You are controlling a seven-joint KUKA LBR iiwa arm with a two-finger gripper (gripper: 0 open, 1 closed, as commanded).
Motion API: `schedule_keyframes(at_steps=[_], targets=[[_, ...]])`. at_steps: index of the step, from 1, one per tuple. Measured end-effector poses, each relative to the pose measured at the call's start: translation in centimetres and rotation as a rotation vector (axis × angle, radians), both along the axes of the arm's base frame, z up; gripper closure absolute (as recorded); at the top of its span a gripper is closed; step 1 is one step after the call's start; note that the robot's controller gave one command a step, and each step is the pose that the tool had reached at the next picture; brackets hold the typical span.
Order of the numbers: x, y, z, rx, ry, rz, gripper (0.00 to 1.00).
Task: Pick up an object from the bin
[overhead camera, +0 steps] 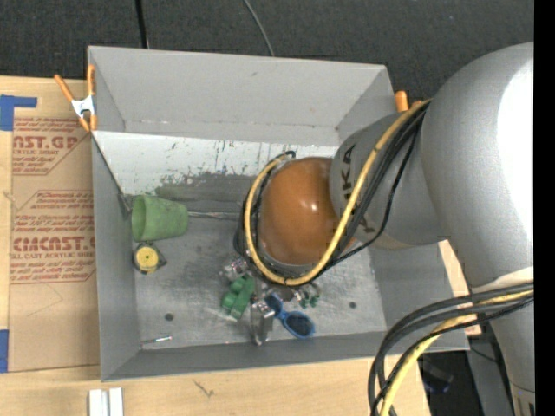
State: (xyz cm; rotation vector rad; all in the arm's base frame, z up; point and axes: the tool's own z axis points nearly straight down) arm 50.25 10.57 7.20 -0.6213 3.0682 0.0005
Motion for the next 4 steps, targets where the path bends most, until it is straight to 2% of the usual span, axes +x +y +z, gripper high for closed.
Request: schedule_keyframes(at_steps=[1,2,3,4], targets=[[-2.2,-3.0,2.9,-0.002,0.006,0.109,0.0],[-1.3,-7.0,2.7,-0.002,0.01,-0.099,0.0],[-1.3,-3.4,0.2,-0.001,-0.008,-0.11,0.0],[-1.1,-3.4,0.3,-0.001,0.003,-0.111,0.0]])
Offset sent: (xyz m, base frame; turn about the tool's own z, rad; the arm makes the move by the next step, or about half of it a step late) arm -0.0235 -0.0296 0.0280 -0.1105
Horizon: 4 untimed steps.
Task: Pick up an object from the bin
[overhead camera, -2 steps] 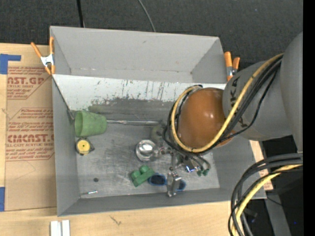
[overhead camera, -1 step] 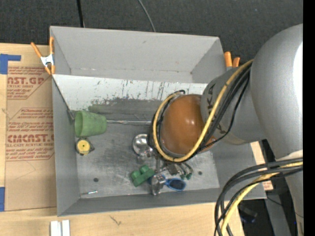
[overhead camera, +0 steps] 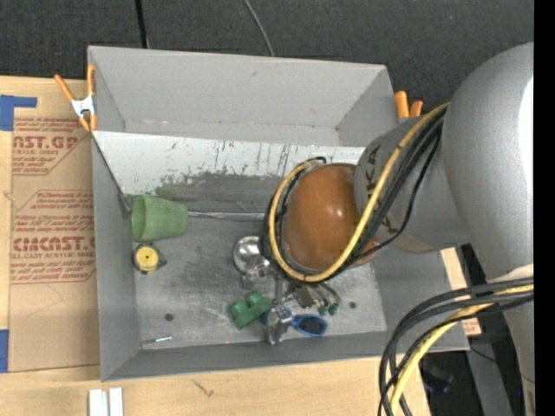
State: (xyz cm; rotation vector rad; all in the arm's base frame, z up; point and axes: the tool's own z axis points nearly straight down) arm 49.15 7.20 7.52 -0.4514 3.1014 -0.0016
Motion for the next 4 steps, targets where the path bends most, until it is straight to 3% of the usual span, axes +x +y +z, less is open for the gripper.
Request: schedule_keyframes(at_steps=[1,2,3,4], targets=[[0.1,0.1,0.1,0.003,-0.003,0.001,1.0],[0.1,0.2,3.9,0.001,0.004,0.002,1.0],[0.1,0.3,5.6,0.0,0.006,0.002,1.0],[0.3,0.4,11.3,0.001,0.001,0.003,1.0]])
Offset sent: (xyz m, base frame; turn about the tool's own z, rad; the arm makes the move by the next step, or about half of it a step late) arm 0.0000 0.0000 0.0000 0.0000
